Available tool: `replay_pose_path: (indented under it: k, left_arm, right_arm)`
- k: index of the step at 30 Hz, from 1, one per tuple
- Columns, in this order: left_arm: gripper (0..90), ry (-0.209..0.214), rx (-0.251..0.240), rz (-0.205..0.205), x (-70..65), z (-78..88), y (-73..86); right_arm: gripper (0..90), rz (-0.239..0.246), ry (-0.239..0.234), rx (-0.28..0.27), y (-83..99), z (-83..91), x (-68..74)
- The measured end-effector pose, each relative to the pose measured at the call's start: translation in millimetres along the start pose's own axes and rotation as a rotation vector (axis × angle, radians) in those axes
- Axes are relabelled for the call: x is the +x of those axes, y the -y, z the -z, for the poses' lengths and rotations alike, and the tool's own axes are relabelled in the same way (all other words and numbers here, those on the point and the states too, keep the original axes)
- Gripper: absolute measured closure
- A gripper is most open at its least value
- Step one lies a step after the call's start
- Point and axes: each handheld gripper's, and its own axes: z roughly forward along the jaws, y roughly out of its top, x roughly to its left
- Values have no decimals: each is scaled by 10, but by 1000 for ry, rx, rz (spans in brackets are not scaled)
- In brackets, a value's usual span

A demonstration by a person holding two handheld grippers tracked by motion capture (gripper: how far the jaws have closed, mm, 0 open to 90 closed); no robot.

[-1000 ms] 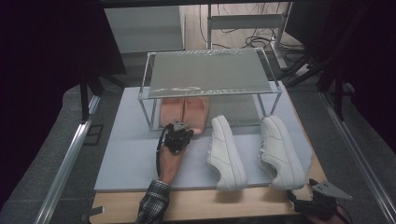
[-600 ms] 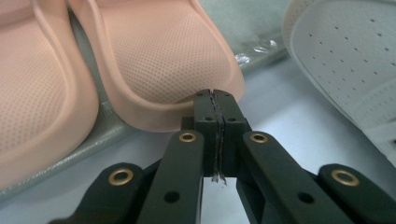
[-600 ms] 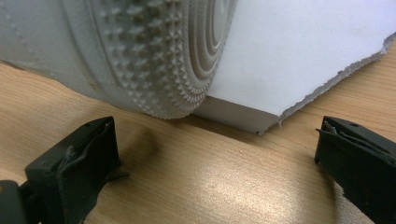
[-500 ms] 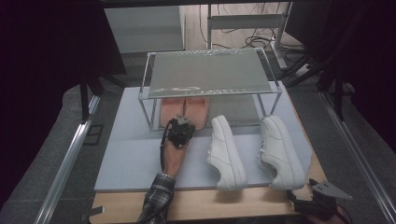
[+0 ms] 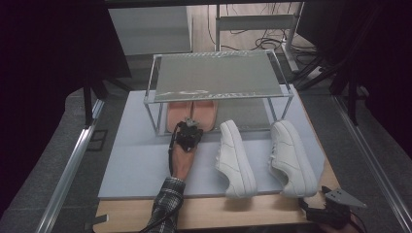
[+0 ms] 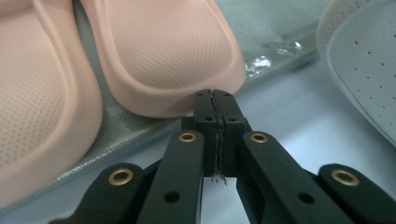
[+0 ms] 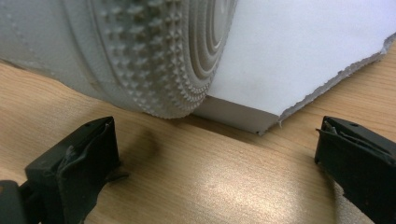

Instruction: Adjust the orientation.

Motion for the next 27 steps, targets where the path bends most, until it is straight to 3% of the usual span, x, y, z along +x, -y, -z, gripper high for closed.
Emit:
replay_pose_path:
  k: [11,24,27]
  left_arm:
    - [857,32,-12,-17,-44,120,17]
    - [730,67,2,-75,-127,311,68]
    - [673,77,5,-70,-119,361,93]
  right_arm:
    - [0,0,1,-1,1,0,1]
    - [0,-3,3,-3,1,-2,4]
    - [0,-3,4,-3,2,-3,4]
